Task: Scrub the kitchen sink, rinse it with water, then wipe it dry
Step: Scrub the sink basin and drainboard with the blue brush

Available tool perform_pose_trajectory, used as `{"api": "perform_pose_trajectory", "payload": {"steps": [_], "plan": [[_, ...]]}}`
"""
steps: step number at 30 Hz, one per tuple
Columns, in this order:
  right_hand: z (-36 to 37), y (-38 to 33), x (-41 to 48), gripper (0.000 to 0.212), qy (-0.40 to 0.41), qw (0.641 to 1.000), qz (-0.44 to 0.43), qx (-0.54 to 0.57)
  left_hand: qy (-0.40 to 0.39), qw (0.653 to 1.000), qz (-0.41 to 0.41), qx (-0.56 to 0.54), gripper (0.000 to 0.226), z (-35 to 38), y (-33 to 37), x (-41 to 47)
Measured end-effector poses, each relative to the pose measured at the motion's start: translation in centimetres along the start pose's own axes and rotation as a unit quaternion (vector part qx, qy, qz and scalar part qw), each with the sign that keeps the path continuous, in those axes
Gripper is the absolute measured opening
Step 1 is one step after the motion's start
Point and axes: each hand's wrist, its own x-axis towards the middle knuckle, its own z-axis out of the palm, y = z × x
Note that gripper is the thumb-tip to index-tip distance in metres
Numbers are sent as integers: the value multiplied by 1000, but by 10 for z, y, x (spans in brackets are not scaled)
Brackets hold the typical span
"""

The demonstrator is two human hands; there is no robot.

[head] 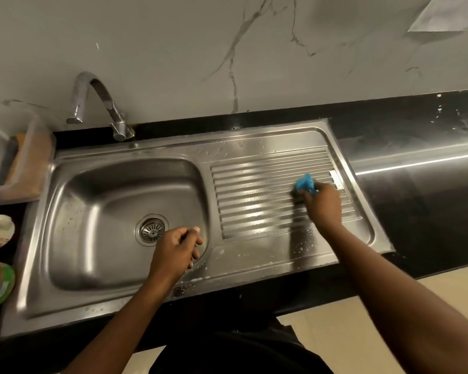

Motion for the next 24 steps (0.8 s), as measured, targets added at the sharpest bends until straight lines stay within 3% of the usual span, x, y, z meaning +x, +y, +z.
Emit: {"api": "perform_pose_trajectory", "payload": {"steps": [4,6,10,13,18,24], "plan": [[63,-52,-53,17,-74,995,-42,56,-7,1000,8,3,36,5,6,0],[91,-79,-85,24,-137,984,-85,77,-13,1000,12,8,36,12,10,1],[99,-87,-108,52,-200,959,-191,-55,-21,1000,12,13,36,24,16,7],[67,-47,-85,53,-167,976,-138,-25,-24,1000,9,10,36,35,19,10],[-18,30,-19,31,-59,998,-38,-6,-41,999,9,16,36,53,21,9],[-69,69,42,37,29,998,60,3,-45,999,11,24,37,69,20,9]]}}
